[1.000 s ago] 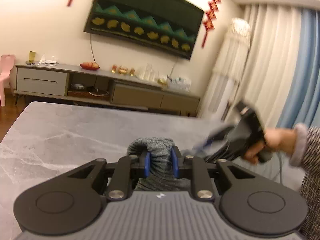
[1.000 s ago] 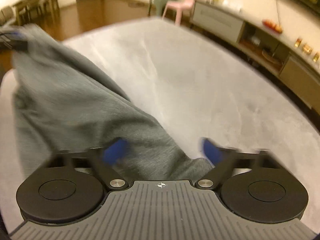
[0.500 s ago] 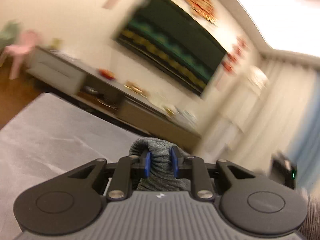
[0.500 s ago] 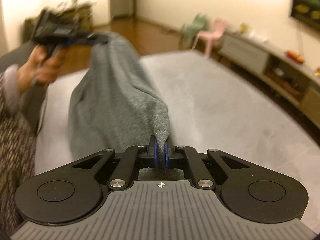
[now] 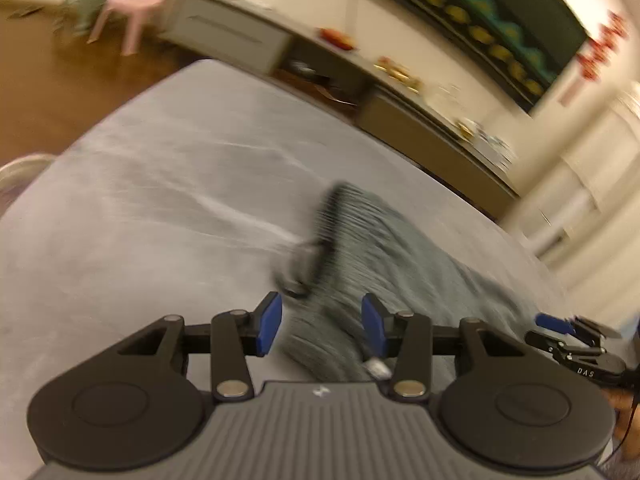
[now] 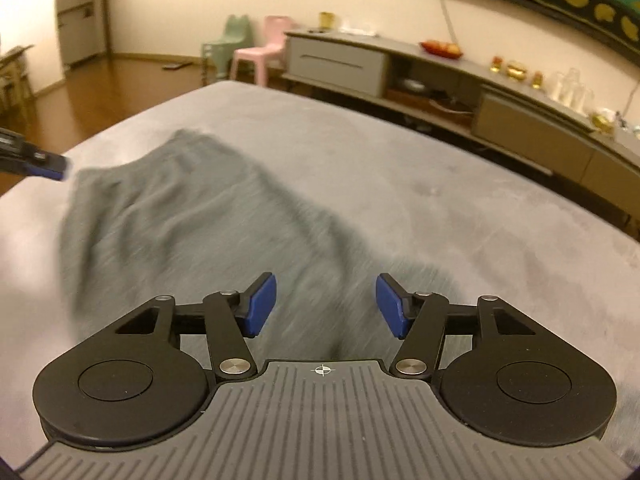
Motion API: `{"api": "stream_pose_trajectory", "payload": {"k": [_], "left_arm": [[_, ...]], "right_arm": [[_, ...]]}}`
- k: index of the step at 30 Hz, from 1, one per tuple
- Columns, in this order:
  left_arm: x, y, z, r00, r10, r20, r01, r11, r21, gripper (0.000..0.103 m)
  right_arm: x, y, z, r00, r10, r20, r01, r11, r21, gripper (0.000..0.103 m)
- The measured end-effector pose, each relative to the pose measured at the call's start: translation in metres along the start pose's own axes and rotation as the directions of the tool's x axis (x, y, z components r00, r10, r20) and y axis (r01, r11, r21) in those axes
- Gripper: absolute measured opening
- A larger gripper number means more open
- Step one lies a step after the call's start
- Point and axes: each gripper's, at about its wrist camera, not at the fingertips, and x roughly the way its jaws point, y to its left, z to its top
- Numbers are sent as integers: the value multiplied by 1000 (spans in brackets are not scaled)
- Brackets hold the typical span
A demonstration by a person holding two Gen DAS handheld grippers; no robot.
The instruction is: Fold clothes
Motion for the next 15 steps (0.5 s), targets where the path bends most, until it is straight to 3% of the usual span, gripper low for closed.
{"api": "stream_pose_trajectory", "payload": {"k": [4, 6, 8, 10, 11, 12, 14, 15], "left_arm": [[-9, -19, -4, 996, -88, 33, 86, 995, 46, 59], [-1, -29, -5, 995, -93, 26, 92, 995, 44, 64], [15, -40, -12, 997, -75, -18, 75, 996, 37, 65], [32, -53, -18, 999, -5, -35, 7, 999, 51, 65], [39, -58, -23, 999, 47, -25, -45, 997, 59, 58], [46, -57, -27, 995, 100, -28, -99, 994, 53, 36], [51, -52, -32, 984, 175, -29, -173, 984, 39, 10], [50, -48, -34, 980, 198, -26, -197, 980, 29, 7]], "right_arm": [[-27, 17, -24, 999, 44, -11, -45, 998, -49, 62], [-36, 23, -37, 999, 37, -31, -39, 995, -88, 62], [-40, 22, -47, 998, 15, -55, -21, 994, -109, 62], [-43, 18, -58, 997, 4, -81, -13, 994, -110, 62], [-43, 16, -64, 995, 7, -96, -17, 995, -102, 62], [-44, 14, -69, 994, 10, -111, -20, 995, -94, 62], [-48, 9, -81, 991, 27, -133, -38, 996, -81, 62], [-49, 4, -86, 988, 36, -150, -47, 996, -71, 61]]}}
